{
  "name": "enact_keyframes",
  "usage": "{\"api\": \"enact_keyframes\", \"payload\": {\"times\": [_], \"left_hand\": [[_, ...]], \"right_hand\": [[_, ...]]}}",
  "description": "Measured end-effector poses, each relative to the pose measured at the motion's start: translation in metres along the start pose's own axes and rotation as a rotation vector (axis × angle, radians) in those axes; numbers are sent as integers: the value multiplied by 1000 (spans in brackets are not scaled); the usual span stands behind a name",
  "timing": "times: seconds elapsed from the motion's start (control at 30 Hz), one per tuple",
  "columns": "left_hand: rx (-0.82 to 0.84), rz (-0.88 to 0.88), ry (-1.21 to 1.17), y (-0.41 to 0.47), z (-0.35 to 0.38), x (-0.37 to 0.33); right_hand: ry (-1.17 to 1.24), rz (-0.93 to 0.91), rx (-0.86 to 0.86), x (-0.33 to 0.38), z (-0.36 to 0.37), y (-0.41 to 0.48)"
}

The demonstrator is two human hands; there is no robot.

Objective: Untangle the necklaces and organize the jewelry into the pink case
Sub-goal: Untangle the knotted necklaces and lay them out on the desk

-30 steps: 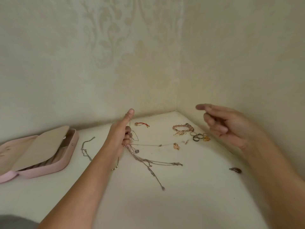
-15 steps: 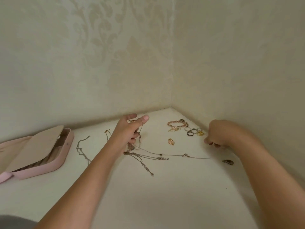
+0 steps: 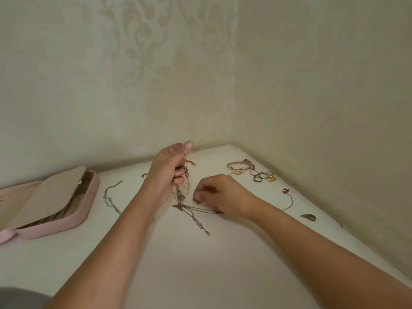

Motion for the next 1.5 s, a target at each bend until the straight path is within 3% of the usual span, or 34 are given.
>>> {"api": "enact_keyframes", "payload": {"times": [0.23,0.37,0.57,0.67,0.77,0.83,0.9,1.07,1.2,1.37,1.5], "left_hand": [[-157,-113,-264,8,-32,12],[-202,-126,-320,10,-43,19],[-230,-113,-250,8,-41,17],[-168,-29,-74,7,-29,9],[-122,16,109,2,-15,4],[-26,25,173,0,-2,7],[77,36,241,-2,10,12],[190,57,338,-8,31,15],[152,53,267,-7,29,12],[8,36,163,-6,12,9],[83,-18,37,-6,13,11]], "right_hand": [[179,19,189,23,-22,-25],[160,79,168,29,-59,-40],[-290,359,-27,-11,-111,-47],[-492,515,-52,-27,-114,-47],[-653,441,-233,-25,-105,-34],[-402,268,-344,-18,-82,-23],[-61,97,-324,-5,-52,-16],[5,-175,-378,16,-28,-9],[143,-97,-349,2,-35,-5],[654,25,-397,-9,-57,-7],[794,24,-365,-1,-67,-13]]}}
Point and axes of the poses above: each hand's wrist, its own y-axis towards the middle knuckle, its own z-axis out of the palm, x = y × z, the point moved 7 cm from there along y, towards the middle knuckle, and after that the axes turned 8 degrees about y, right-handed, at the moved point
